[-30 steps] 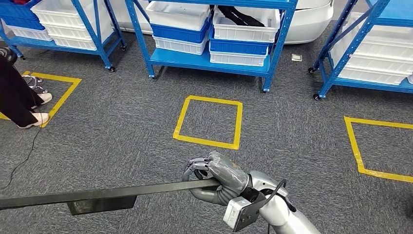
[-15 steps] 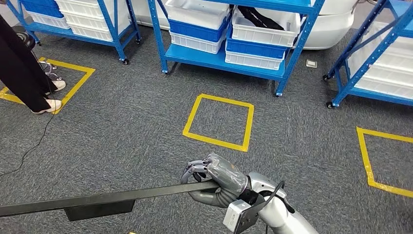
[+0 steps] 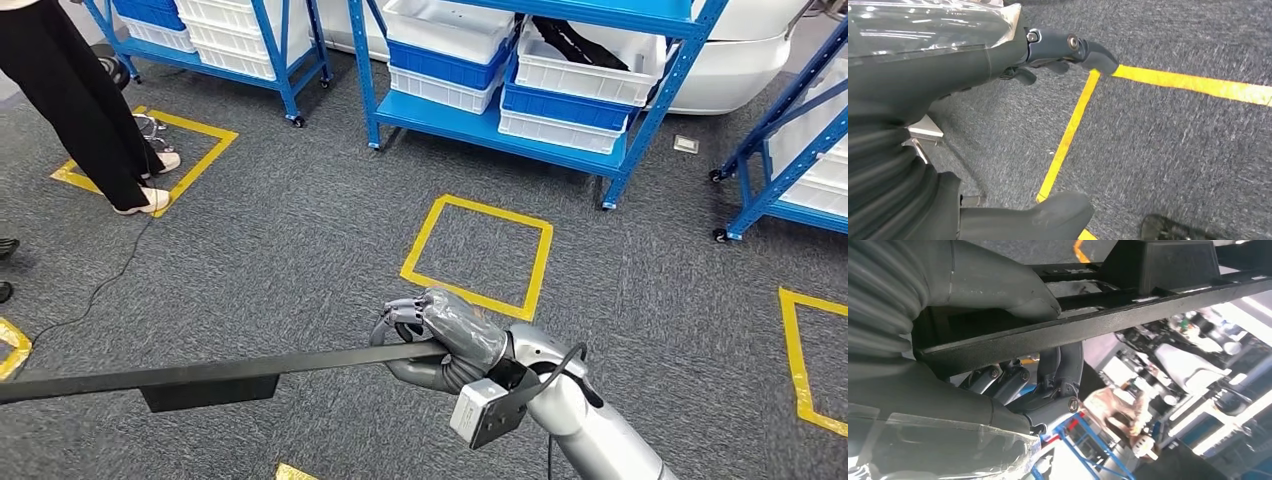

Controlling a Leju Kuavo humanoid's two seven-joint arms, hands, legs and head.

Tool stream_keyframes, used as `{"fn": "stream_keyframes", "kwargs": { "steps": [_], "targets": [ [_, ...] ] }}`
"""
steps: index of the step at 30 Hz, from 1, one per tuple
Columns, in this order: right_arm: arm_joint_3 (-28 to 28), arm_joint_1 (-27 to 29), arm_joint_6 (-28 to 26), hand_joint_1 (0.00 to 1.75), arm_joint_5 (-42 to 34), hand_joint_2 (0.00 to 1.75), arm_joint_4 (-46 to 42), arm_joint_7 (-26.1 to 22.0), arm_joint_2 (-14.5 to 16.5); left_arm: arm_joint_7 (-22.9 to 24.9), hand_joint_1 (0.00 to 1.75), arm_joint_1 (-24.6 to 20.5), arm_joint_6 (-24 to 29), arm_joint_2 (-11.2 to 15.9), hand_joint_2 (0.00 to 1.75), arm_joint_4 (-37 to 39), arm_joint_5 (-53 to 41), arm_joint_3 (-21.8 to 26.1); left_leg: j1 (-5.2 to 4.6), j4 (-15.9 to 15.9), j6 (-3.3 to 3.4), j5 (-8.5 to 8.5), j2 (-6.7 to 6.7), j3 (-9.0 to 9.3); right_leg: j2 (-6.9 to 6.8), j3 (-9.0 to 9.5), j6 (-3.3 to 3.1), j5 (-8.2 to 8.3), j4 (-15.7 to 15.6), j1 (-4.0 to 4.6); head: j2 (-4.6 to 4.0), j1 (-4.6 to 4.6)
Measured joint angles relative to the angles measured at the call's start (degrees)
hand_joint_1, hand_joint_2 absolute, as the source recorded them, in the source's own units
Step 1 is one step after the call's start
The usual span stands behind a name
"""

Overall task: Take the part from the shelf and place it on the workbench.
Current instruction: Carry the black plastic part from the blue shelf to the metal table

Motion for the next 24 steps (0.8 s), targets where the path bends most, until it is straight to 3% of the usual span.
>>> {"fn": "stream_keyframes", "kwargs": {
  "steps": [3, 4, 5, 6, 8, 10, 14, 16, 18, 19, 20, 21, 23, 24],
  "targets": [
    [0.1, -1.5, 0.1, 1.75, -1.7, 1.75, 1.5, 0.0, 0.4, -0.1, 0.00, 0.0, -0.5, 0.2, 1.75, -0.1, -0.3, -0.3, 0.29, 10.4, -0.93, -5.10, 2.04, -5.18, -1.08, -0.03, -0.69, -0.04, 0.0, 0.04, 0.00, -0.37],
    [0.1, -1.9, 0.2, 1.75, -2.1, 1.75, 2.1, 0.0, 0.4, -0.2, 0.00, 0.0, -0.6, 0.2, 1.75, -0.2, -0.4, -0.3, 0.37, 12.9, -1.11, -5.79, 2.27, -6.57, -1.53, -0.04, -0.71, -0.07, 0.0, 0.07, 0.00, -0.36],
    [0.1, -2.2, 0.4, 1.75, -2.3, 1.75, 2.6, 0.0, 0.4, -0.2, 0.00, 0.0, -0.8, 0.3, 1.75, -0.2, -0.5, -0.5, 0.43, 13.3, -1.19, -5.33, 2.42, -6.93, -1.94, -0.05, -0.72, -0.09, 0.0, 0.08, 0.00, -0.38],
    [0.1, -2.5, 0.5, 1.75, -2.5, 1.75, 3.0, 0.0, 0.4, -0.2, 0.00, 0.1, -0.9, 0.4, 1.75, -0.3, -0.6, -0.7, 0.49, 11.5, -1.18, -3.90, 2.64, -6.13, -2.31, -0.03, -0.71, -0.10, 0.0, 0.08, 0.00, -0.37],
    [0.1, -3.4, 0.7, 1.75, -2.8, 1.75, 3.7, -0.1, 0.5, -0.2, 0.00, 0.0, -1.2, 0.5, 1.75, -0.3, -1.0, -1.2, 0.46, 3.7, -0.88, -0.20, 4.09, -2.15, -2.89, 0.04, -0.56, -0.21, 0.0, 0.21, 0.00, -0.38],
    [0.1, -4.2, 0.9, 1.75, -3.1, 1.75, 4.0, -0.1, 0.5, -0.1, 0.00, 0.0, -1.5, 0.6, 1.75, -0.4, -1.4, -1.5, 0.15, -1.8, -0.29, 1.54, 5.19, 0.62, -3.36, 0.06, -0.18, -0.40, 0.0, 0.64, 0.00, -0.29],
    [0.1, -4.6, 1.1, 1.75, -3.7, 1.75, 4.4, -0.1, 0.4, 0.0, 0.00, 0.0, -1.8, 0.6, 1.75, -0.4, -1.6, -2.1, -0.04, -3.0, 1.16, 1.98, 3.91, 1.00, -3.83, -0.11, 0.95, -1.06, 0.5, 0.91, 0.00, -0.05],
    [0.1, -4.6, 1.1, 1.75, -3.9, 1.75, 4.5, -0.1, 0.2, -0.1, 0.00, 0.0, -1.9, 0.5, 1.75, -0.4, -1.6, -2.4, 0.19, -3.5, 1.97, 2.40, 3.16, 1.37, -2.27, -2.01, 0.85, -3.32, 4.8, 0.86, 0.00, 0.09],
    [0.1, -4.4, 1.1, 1.75, -3.9, 1.75, 4.6, -0.2, -0.2, -0.1, 0.00, 0.0, -1.9, 0.6, 1.75, -0.4, -1.7, -2.6, 0.11, -3.6, 2.27, 2.43, 2.28, 1.38, -0.91, -5.77, 0.42, -6.47, 12.5, 0.66, 0.00, 0.25],
    [0.1, -4.2, 1.2, 1.75, -3.9, 1.75, 4.8, -0.1, -0.4, -0.1, 0.00, 0.0, -2.0, 0.6, 1.75, -0.4, -1.7, -2.7, 0.10, -3.6, 2.28, 2.42, 1.72, 1.37, -0.64, -7.40, 0.50, -7.36, 15.6, 0.63, 0.00, 0.30],
    [0.1, -4.1, 1.2, 1.75, -3.9, 1.75, 4.9, -0.1, -0.6, -0.1, 0.00, 0.0, -2.0, 0.6, 1.75, -0.5, -1.7, -2.7, 0.09, -3.5, 2.27, 2.41, 1.17, 1.38, -0.51, -8.16, 0.81, -7.35, 16.7, 0.59, 0.00, 0.30],
    [0.2, -4.0, 1.2, 1.75, -3.9, 1.75, 5.0, -0.1, -0.7, -0.1, 0.00, 0.1, -2.0, 0.6, 1.75, -0.5, -1.7, -2.7, 0.09, -3.5, 2.24, 2.39, 0.60, 1.41, -0.41, -7.75, 1.29, -6.39, 15.5, 0.57, 0.00, 0.31],
    [0.2, -4.0, 1.3, 1.75, -4.0, 1.75, 5.0, 0.0, -0.8, -0.1, 0.00, 0.1, -2.0, 0.5, 1.75, -0.5, -1.7, -2.8, 0.08, -3.3, 2.04, 2.29, -0.43, 1.49, 0.33, -4.34, 2.19, -2.87, 7.7, 0.33, 0.00, 0.32],
    [0.2, -4.1, 1.3, 1.75, -4.1, 1.75, 5.0, 0.0, -0.7, -0.1, 0.00, 0.1, -2.0, 0.5, 1.75, -0.5, -1.7, -2.8, -0.03, -3.1, 1.80, 2.15, -0.90, 1.46, 0.77, -2.60, 2.31, -1.38, 4.0, 0.27, 0.00, 0.32]
  ]
}}
